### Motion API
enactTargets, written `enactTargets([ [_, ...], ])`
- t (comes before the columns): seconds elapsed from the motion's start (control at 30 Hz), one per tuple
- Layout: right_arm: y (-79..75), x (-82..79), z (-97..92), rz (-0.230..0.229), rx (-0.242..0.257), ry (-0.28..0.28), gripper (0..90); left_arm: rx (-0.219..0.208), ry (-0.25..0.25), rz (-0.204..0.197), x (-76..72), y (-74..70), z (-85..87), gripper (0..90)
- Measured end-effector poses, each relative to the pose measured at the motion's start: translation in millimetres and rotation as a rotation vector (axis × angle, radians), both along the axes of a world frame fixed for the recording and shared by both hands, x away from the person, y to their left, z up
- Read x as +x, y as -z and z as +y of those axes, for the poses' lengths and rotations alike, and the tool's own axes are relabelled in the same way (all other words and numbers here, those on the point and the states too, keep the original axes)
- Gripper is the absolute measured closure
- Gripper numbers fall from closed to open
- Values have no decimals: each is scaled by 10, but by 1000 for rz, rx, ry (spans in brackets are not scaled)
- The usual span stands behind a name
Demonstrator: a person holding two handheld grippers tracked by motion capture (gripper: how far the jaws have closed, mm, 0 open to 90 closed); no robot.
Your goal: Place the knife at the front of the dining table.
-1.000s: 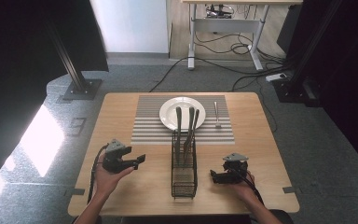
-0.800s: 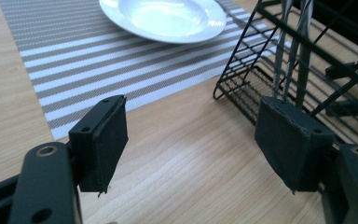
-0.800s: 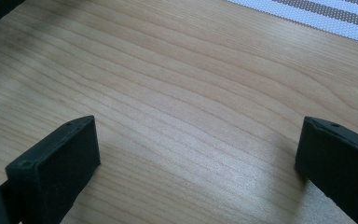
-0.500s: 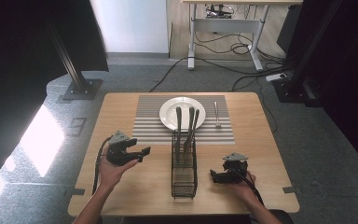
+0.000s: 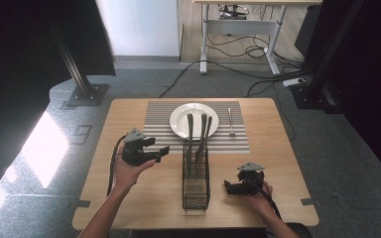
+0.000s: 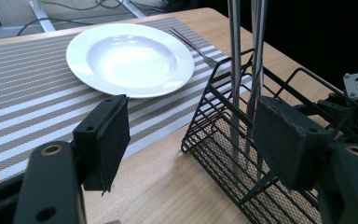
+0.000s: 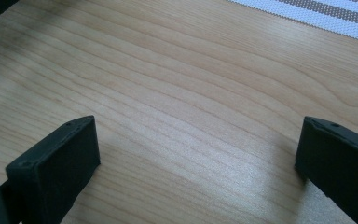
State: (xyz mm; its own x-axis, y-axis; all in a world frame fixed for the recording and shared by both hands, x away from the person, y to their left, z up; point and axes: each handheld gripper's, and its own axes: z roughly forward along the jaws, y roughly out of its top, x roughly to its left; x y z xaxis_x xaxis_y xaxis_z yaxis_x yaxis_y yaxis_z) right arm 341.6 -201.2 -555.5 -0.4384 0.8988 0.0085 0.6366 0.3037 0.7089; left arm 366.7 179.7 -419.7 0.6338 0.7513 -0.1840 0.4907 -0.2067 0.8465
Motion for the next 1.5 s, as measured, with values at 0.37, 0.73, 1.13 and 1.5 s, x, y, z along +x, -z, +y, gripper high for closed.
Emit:
enactTargets([
  [0.37,-1,0,2,1,0,0,0,-19,10,-1,111,-56,-132,276],
  [0.73,0,-3,4,-1,0,-5,0,-25,31,-2,206,-122,-307,280],
  [1.13,5,-10,22,-8,3,-14,0,-24,53,14,268,-164,-445,283],
  [1.5,6,-11,22,-10,0,-18,0,-23,60,18,346,-162,-576,305],
])
